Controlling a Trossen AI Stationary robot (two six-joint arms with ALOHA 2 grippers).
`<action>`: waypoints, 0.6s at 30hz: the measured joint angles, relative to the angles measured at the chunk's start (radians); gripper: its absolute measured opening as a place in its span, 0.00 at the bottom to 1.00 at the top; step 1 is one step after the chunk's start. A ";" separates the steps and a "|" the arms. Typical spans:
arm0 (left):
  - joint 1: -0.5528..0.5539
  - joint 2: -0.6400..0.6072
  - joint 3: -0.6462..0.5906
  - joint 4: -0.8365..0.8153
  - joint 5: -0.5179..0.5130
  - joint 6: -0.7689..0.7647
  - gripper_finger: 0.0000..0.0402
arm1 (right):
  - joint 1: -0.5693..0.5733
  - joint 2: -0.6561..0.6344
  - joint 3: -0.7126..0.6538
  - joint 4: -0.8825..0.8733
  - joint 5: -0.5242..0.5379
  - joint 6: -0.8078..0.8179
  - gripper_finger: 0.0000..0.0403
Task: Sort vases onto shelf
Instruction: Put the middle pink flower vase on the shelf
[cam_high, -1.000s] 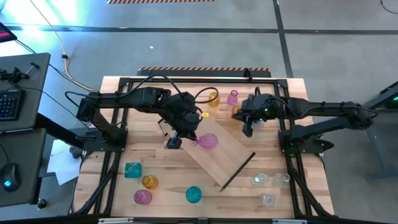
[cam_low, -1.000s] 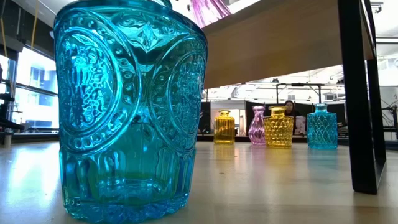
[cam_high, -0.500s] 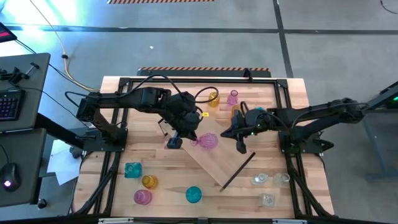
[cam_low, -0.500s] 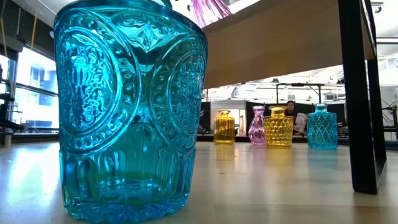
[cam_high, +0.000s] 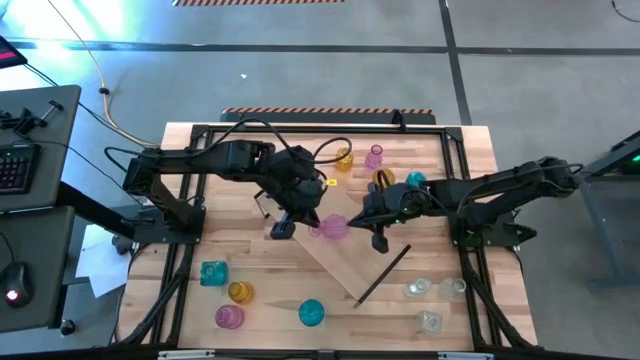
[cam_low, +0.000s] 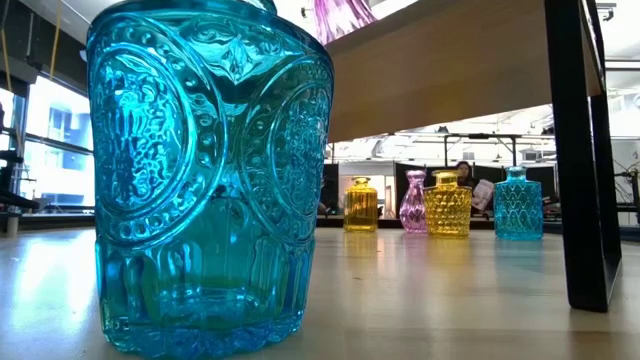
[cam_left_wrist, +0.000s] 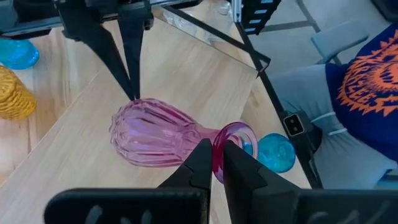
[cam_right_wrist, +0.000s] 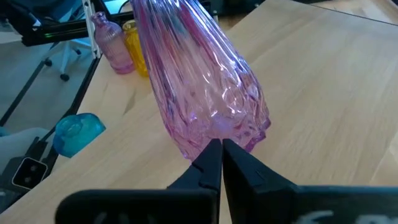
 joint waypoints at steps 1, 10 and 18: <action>0.000 0.000 0.000 0.003 0.002 -0.005 0.02 | 0.000 0.000 0.000 0.002 0.000 0.000 0.00; 0.012 0.030 0.000 0.052 0.040 -0.062 0.02 | 0.002 0.000 -0.001 0.019 -0.016 0.006 0.00; 0.030 0.059 0.000 0.072 0.113 -0.068 0.02 | 0.017 -0.001 -0.001 0.037 -0.012 0.007 0.00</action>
